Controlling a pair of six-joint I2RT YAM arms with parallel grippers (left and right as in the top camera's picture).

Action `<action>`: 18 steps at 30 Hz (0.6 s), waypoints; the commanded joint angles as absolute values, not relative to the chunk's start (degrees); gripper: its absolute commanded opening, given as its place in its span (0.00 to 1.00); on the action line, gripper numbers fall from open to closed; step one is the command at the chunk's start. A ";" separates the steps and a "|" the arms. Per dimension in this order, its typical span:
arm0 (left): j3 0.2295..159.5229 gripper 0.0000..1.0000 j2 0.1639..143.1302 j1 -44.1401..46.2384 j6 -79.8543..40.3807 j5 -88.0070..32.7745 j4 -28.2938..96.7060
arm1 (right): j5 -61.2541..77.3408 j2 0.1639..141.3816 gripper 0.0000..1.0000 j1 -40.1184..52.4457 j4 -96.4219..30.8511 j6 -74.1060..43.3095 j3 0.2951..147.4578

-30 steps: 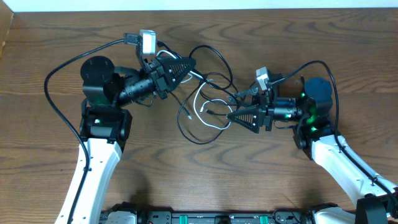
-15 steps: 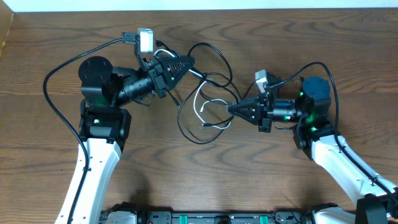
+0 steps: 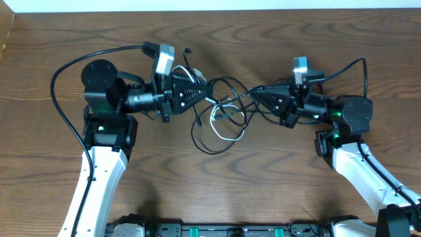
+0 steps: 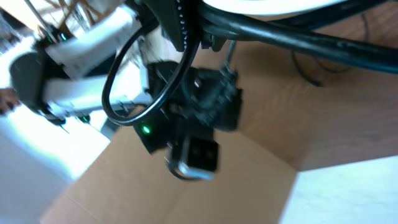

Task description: Untangle cables

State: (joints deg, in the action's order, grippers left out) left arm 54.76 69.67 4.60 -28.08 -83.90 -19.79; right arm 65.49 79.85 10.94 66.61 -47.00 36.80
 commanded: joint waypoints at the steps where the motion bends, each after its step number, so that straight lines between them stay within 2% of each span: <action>1: 55.57 0.08 69.63 4.67 -25.06 -90.15 -19.64 | 61.32 79.42 0.01 10.76 67.13 -54.48 37.28; 8: 55.48 0.08 69.71 4.67 -22.92 -90.15 -19.64 | 61.21 79.40 0.01 9.93 68.84 -60.18 37.30; 18: 55.46 0.07 70.11 4.67 -22.94 -90.00 -19.64 | 61.17 79.40 0.01 7.11 80.58 -68.36 37.30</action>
State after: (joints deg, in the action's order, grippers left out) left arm 54.76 69.71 4.60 -23.92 -87.46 -19.51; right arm 63.33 79.85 7.84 79.29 -64.99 36.80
